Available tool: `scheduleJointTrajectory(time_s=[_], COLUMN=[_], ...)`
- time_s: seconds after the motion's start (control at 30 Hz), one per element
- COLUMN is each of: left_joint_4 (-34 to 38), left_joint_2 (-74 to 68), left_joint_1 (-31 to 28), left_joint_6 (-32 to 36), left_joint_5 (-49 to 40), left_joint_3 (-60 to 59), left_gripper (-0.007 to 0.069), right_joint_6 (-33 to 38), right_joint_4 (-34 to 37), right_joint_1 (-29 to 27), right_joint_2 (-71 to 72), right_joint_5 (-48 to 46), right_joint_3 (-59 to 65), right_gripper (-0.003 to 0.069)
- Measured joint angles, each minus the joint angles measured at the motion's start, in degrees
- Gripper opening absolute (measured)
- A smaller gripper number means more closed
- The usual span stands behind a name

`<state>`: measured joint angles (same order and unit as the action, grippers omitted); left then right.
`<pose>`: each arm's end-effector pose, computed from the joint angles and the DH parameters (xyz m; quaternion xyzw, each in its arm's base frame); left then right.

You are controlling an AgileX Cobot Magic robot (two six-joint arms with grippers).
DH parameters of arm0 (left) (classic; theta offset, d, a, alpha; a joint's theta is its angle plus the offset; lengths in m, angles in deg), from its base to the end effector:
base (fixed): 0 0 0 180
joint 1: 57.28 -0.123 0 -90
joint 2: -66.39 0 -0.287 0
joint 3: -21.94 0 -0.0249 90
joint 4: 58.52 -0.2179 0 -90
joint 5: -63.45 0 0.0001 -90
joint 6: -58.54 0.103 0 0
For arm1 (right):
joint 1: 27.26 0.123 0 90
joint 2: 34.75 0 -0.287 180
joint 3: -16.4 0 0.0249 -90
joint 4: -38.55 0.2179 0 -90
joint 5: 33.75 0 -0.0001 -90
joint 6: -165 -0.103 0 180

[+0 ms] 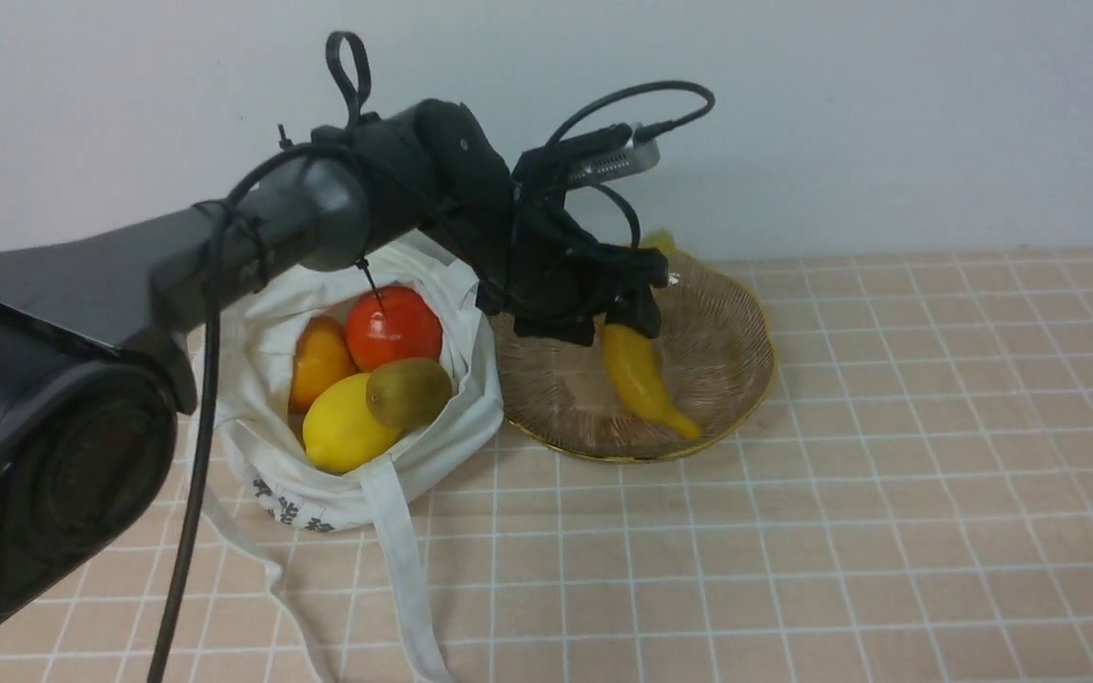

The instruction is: Take the fruit out of the bag on the brown coffee tablecloth and place them on the plate.

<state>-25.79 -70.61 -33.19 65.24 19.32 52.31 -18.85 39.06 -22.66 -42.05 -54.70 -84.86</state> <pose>0.4217 -0.2311 0.2012 0.1055 0.9339 -0.2747 0.2030 0.0293 0.0027 0.1692 -0.0029 0.8038 0.0476 0.5930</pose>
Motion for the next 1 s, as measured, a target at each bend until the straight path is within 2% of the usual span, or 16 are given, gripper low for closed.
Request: scheduleJointTrajectory(time_s=[0.07, 0.13, 0.27, 0.37, 0.43, 0.47, 0.57, 0.6, 0.63, 0.7, 0.83, 1.0], left_joint_4=[0.00, -0.28, -2.66, -7.96, -11.78, -14.21, -19.02, -19.63, -21.44, -22.87, -23.30, -23.30], left_joint_2=[-0.48, -0.55, -0.55, 0.11, 0.80, 1.44, 3.60, 4.03, 5.83, 9.68, 14.90, 24.17], left_joint_1=[0.00, 0.00, 0.00, 0.00, 0.00, 0.00, 0.00, 0.00, 0.00, 0.00, 0.00, 0.01], left_joint_6=[0.07, 0.66, 1.55, 1.55, 1.55, 1.55, 1.55, 1.55, 1.55, 1.55, 1.31, 1.07], left_joint_5=[0.00, -0.38, -4.07, -11.70, -17.77, -21.82, -26.17, -26.37, -26.63, -27.08, -27.76, -27.88], left_joint_3=[0.00, 0.85, 6.31, 13.19, 18.49, 21.26, 28.84, 29.23, 31.30, 32.29, 30.92, 20.76], left_gripper=[0.0575, 0.0614, 0.0611, 0.0512, 0.0406, 0.0321, 0.0099, 0.0088, 0.0037, 0.0002, -0.0008, -0.0008], right_joint_6=[0.00, 0.00, 0.00, 0.00, 0.00, 0.00, 0.00, 0.00, 0.00, 0.00, 0.00, 0.00], right_joint_4=[0.00, 0.00, 0.00, 0.00, 0.00, 0.00, 0.00, 0.00, 0.00, 0.00, 0.00, 0.00], right_joint_1=[0.00, 0.00, 0.00, 0.00, 0.00, 0.00, 0.00, 0.00, 0.00, 0.00, 0.00, 0.00], right_joint_2=[0.00, 0.00, 0.00, 0.00, 0.00, 0.00, 0.00, 0.00, 0.00, 0.00, 0.00, 0.00], right_joint_5=[0.00, 0.00, 0.00, 0.00, 0.00, 0.00, 0.00, 0.00, 0.00, 0.00, 0.00, 0.00], right_joint_3=[0.00, 0.00, 0.00, 0.00, 0.00, 0.00, 0.00, 0.00, 0.00, 0.00, 0.00, 0.00], right_gripper=[-0.0013, -0.0013, -0.0013, -0.0013, -0.0013, -0.0013, -0.0013, -0.0013, -0.0013, -0.0013, -0.0013, -0.0013])
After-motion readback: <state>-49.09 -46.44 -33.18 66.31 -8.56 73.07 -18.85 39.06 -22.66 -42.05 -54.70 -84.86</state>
